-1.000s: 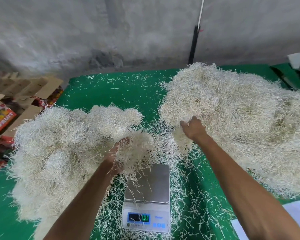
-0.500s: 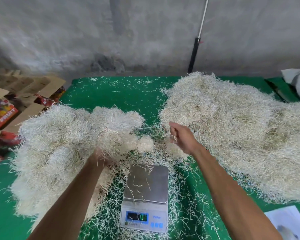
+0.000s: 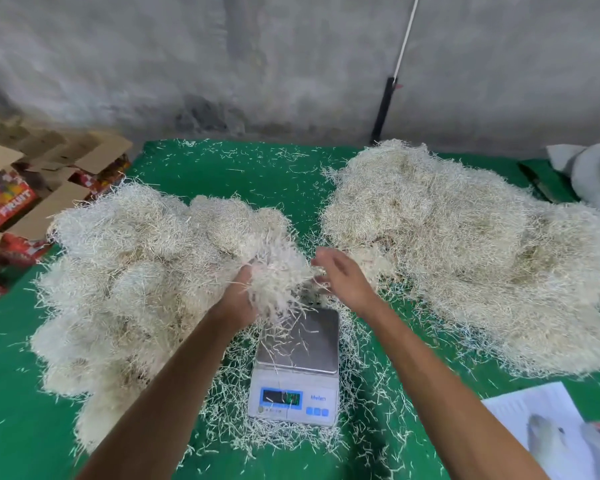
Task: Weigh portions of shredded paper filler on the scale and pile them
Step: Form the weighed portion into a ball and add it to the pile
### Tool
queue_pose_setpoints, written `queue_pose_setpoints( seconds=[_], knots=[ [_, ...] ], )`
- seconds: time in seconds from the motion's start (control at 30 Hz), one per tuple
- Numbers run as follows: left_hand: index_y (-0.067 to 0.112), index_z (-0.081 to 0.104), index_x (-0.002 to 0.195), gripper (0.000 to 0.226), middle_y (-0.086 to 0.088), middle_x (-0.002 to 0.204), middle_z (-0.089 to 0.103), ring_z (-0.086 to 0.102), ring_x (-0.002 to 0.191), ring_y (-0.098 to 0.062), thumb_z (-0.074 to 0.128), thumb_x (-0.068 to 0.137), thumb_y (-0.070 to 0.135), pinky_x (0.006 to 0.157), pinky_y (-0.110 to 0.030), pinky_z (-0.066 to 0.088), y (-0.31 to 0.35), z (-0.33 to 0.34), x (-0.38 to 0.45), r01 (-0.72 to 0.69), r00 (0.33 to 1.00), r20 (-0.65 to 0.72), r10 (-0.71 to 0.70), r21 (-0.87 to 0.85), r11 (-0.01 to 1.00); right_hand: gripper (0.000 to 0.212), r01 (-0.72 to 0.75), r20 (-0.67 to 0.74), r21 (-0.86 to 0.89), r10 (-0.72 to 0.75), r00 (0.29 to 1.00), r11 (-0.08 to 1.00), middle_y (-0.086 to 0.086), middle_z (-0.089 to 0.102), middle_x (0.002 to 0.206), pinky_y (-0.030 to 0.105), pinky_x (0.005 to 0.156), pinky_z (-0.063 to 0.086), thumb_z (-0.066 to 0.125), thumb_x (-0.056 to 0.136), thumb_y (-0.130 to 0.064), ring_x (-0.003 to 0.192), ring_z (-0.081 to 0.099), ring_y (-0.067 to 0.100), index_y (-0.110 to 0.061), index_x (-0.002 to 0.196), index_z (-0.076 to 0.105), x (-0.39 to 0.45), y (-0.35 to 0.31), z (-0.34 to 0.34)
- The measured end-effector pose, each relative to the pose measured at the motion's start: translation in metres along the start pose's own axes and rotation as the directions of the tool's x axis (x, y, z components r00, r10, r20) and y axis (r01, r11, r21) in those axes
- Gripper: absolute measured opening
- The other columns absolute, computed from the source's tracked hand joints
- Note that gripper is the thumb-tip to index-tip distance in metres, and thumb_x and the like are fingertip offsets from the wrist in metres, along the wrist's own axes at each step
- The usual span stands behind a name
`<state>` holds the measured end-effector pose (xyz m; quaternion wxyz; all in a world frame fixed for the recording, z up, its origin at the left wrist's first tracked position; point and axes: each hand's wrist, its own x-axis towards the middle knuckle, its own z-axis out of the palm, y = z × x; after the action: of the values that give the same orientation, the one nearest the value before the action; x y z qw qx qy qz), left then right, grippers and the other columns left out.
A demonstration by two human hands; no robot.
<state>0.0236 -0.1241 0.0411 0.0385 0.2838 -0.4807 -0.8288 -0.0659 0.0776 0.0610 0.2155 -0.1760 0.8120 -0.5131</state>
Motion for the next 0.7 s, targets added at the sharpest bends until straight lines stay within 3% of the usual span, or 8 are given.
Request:
queue_pose_setpoints(
  seconds=[0.03,0.1,0.17,0.23,0.37,0.47,0.57,0.7],
  knots=[
    [0.022,0.056,0.117,0.016,0.006,0.087,0.078,0.074,0.072,-0.008,0.047,0.104,0.016,0.058,-0.022,0.059,0.003,0.006,-0.008,-0.012,0.996,0.084,0.008,0.046,0.999,0.044,-0.047,0.093,0.109,0.037,0.995,0.993,-0.031,0.057,0.134,0.035,0.09,0.061,0.043,0.093,-0.081,0.117,0.065,0.015,-0.061,0.131,0.05,-0.004,-0.004,0.009],
    [0.017,0.03,0.153,0.069,0.027,0.15,0.045,0.059,0.119,-0.013,0.054,0.092,-0.006,0.088,-0.011,0.052,0.007,0.006,-0.01,-0.04,0.96,0.279,0.009,0.107,0.993,0.083,-0.077,0.164,0.138,0.054,0.985,0.987,-0.028,0.047,0.151,0.043,0.106,0.053,0.055,0.077,-0.092,0.134,0.055,0.018,-0.059,0.15,0.032,-0.007,-0.003,0.026],
    [0.009,0.012,0.159,0.086,0.003,0.167,0.014,0.044,0.136,-0.029,0.065,0.091,0.014,0.102,-0.02,0.048,0.002,-0.012,-0.001,-0.005,0.966,0.26,0.014,-0.037,0.999,0.113,-0.101,0.103,0.089,0.092,0.99,0.991,0.001,0.037,0.164,0.05,0.119,0.038,0.071,0.077,-0.078,0.14,0.047,0.023,-0.034,0.163,0.014,-0.007,0.003,0.038],
    [0.017,0.03,0.155,0.084,-0.017,0.162,0.022,0.039,0.139,-0.042,0.072,0.088,0.047,0.093,-0.048,0.057,-0.001,-0.018,-0.003,0.047,0.975,0.211,-0.067,0.095,0.994,0.115,-0.134,0.008,0.085,0.134,0.991,0.987,0.014,0.028,0.167,0.048,0.121,0.033,0.075,0.081,-0.065,0.144,0.042,0.029,-0.018,0.164,0.011,-0.005,0.016,0.043],
    [0.022,0.066,0.119,0.042,-0.015,0.134,0.059,0.07,0.1,-0.029,0.076,0.083,0.041,0.07,-0.044,0.063,-0.023,-0.042,-0.006,0.012,1.0,0.018,-0.022,0.441,0.897,0.114,-0.203,0.073,0.052,0.199,0.977,0.978,0.013,0.038,0.163,0.042,0.112,0.04,0.07,0.081,-0.07,0.121,0.06,0.02,-0.022,0.165,0.011,-0.017,0.045,0.041],
    [0.018,0.069,0.113,0.03,-0.01,0.117,0.066,0.068,0.094,-0.027,0.074,0.089,0.035,0.067,-0.044,0.063,-0.05,-0.061,-0.01,0.089,0.995,-0.09,-0.052,0.48,0.873,0.094,-0.128,0.1,-0.329,0.169,0.981,0.936,0.012,0.059,0.142,0.05,0.11,0.047,0.055,0.089,-0.078,0.117,0.066,0.025,-0.02,0.159,0.03,-0.031,0.077,0.045],
    [0.028,0.069,0.099,0.009,0.002,0.092,0.068,0.068,0.085,-0.017,0.07,0.093,0.035,0.079,-0.05,0.062,-0.074,-0.077,-0.015,-0.042,0.992,-0.059,0.108,0.663,0.747,0.096,-0.202,-0.145,-0.243,0.17,0.975,0.949,0.011,0.06,0.142,0.052,0.108,0.048,0.045,0.088,-0.084,0.115,0.066,0.025,-0.016,0.155,0.038,-0.041,0.094,0.042],
    [0.019,0.067,0.121,0.035,-0.002,0.086,0.069,0.061,0.07,-0.009,0.064,0.095,0.043,0.078,-0.049,0.062,-0.091,-0.091,-0.022,-0.091,0.969,-0.092,0.229,0.73,0.677,0.081,-0.172,-0.198,-0.257,0.122,0.973,0.951,0.003,0.067,0.128,0.032,0.086,0.055,0.036,0.099,-0.074,0.083,0.065,0.003,-0.011,0.149,0.044,-0.049,0.104,0.044]
  ],
)
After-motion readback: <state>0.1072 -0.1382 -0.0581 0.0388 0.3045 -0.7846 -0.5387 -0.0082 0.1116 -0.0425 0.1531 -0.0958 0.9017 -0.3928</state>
